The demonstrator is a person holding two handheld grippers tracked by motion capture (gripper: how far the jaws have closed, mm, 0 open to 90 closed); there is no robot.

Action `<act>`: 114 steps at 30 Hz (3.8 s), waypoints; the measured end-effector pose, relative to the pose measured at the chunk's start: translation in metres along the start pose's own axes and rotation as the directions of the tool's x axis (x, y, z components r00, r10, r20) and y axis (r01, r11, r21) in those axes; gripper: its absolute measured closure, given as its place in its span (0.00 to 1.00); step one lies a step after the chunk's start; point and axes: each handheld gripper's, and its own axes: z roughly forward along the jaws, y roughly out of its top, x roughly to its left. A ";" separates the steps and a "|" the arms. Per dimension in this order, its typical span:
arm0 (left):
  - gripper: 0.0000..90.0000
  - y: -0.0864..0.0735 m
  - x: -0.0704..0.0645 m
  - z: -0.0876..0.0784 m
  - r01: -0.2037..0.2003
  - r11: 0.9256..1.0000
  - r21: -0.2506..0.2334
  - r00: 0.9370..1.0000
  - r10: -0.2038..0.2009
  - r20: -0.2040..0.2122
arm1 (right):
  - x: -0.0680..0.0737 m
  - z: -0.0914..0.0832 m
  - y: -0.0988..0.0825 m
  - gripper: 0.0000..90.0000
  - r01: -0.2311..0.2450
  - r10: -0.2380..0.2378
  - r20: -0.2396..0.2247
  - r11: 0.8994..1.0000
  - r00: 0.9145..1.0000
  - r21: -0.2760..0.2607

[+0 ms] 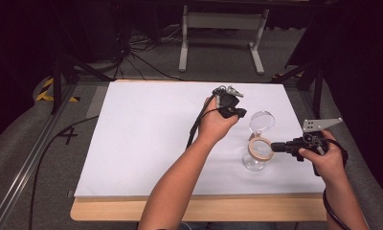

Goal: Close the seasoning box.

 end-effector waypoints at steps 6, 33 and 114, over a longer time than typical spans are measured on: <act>0.98 0.002 -0.006 0.001 -0.028 1.000 -0.008 1.000 0.028 0.012 | -0.001 -0.003 0.000 1.00 -0.010 0.011 0.001 1.000 1.000 -0.023; 0.99 0.005 -0.025 0.006 -0.136 0.990 0.046 0.990 0.134 0.036 | 0.001 0.000 0.001 1.00 0.004 -0.004 -0.001 1.000 1.000 -0.018; 0.74 -0.052 -0.003 -0.039 -0.004 0.995 0.104 0.998 0.011 -0.068 | -0.025 -0.051 -0.014 0.70 -0.047 0.070 0.213 0.993 0.974 -0.112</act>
